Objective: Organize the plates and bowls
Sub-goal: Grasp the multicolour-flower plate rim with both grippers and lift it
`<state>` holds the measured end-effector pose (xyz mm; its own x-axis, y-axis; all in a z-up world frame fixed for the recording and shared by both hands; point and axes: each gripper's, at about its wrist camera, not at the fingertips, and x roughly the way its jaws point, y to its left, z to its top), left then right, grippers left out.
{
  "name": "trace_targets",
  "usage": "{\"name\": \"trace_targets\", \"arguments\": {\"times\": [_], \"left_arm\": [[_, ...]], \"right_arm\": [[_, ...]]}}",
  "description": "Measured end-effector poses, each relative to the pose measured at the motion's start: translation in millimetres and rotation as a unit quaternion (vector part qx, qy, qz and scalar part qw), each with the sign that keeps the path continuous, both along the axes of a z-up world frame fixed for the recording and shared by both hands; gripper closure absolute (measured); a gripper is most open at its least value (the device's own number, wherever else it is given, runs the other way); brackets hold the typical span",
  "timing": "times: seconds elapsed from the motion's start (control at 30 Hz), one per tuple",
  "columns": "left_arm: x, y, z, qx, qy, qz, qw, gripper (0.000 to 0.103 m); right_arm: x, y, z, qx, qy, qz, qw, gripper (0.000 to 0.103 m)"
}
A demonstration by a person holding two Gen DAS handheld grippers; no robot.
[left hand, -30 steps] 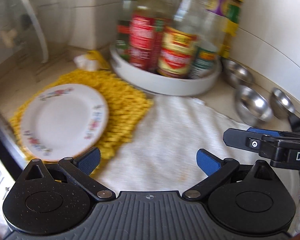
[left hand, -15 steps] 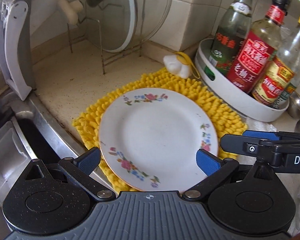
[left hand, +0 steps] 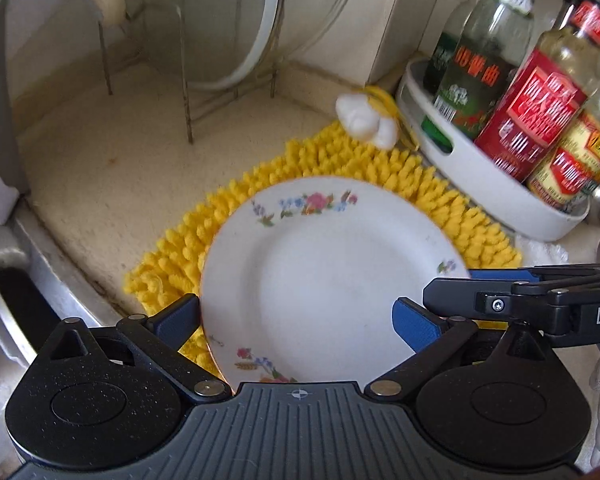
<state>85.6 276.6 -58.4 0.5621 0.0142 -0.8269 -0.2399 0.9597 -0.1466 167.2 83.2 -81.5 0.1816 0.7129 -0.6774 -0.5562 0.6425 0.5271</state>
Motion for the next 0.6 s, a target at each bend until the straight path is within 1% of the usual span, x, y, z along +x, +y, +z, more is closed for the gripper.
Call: {"name": "trace_targets", "arguments": {"times": [0.13, 0.2, 0.27, 0.4, 0.6], "left_arm": [[3, 0, -3, 0.001, -0.003, -0.011, 0.9999, 0.002], [7, -1, -3, 0.005, -0.004, -0.014, 0.9999, 0.002], [8, -2, -2, 0.009, -0.001, -0.013, 0.9999, 0.003], [5, -4, 2, 0.003, 0.000, -0.009, 1.0000, 0.003], [1, -19, 13, -0.001, -0.012, -0.018, 0.9998, 0.002]], "right_arm": [[2, 1, -4, 0.001, -0.002, 0.003, 1.000, 0.030], [3, 2, -2, 0.000, 0.001, 0.003, 1.000, 0.037], [2, 3, 0, -0.007, -0.002, 0.000, 1.000, 0.038], [-1, -2, 4, -0.003, -0.003, -0.001, 1.000, 0.038], [-7, -24, 12, 0.006, -0.001, -0.020, 1.000, 0.038]]}}
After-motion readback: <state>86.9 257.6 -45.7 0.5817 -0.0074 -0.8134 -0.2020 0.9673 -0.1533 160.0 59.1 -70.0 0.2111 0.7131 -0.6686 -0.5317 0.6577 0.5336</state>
